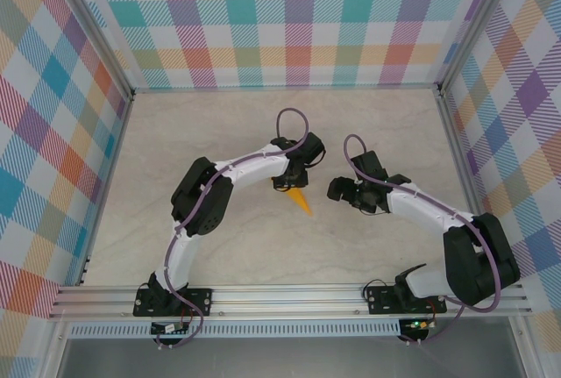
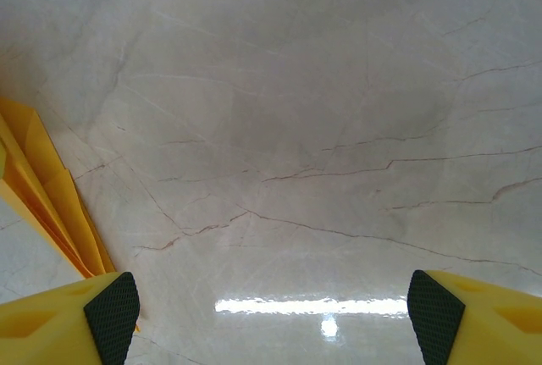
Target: Fold a paper plane with a square sheet of paper (pick it up from the middle)
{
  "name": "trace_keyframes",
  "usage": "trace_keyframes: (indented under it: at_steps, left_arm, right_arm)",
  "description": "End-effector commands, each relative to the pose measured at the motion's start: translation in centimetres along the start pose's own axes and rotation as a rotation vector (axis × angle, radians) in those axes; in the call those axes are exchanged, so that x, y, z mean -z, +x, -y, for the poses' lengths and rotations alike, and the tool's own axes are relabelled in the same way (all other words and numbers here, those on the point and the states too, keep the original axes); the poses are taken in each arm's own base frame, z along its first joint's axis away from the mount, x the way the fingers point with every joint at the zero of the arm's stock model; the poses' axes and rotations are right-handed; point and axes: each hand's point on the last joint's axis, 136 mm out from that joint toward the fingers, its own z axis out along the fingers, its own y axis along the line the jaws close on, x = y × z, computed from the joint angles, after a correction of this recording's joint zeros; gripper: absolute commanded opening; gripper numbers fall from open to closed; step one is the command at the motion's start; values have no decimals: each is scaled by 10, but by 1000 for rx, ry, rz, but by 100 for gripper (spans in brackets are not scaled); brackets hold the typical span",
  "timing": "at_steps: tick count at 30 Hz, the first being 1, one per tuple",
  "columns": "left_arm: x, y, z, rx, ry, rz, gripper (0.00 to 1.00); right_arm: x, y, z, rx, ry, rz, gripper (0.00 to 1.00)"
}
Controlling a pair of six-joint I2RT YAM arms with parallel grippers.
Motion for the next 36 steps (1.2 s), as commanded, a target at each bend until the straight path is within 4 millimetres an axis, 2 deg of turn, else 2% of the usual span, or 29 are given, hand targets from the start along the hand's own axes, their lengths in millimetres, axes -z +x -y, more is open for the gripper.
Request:
trace_keyframes:
  at_steps: [1,11,17,22,24,30,36]
  left_arm:
    - [22,-5,-10,35,-2,36,42]
    - [30,3,-9,91,69,31,37]
    - [28,13,-20,121,59,24,40]
    - [24,20,-23,142,64,12,37]
    - [23,20,-22,157,71,14,35]
    - [23,15,-22,199,90,48,18]
    - [43,1,-27,181,108,110,5]
  right_arm:
    - [0,3,7,-24,15,-9,85]
    - [-3,4,7,-30,21,-21,85]
    - [-5,5,6,-31,16,-30,85]
    - [-7,7,6,-35,13,-43,85]
    - [-8,8,6,-35,16,-46,85]
    - [-10,8,7,-38,19,-53,85]
    - [-10,6,4,-31,10,-50,85]
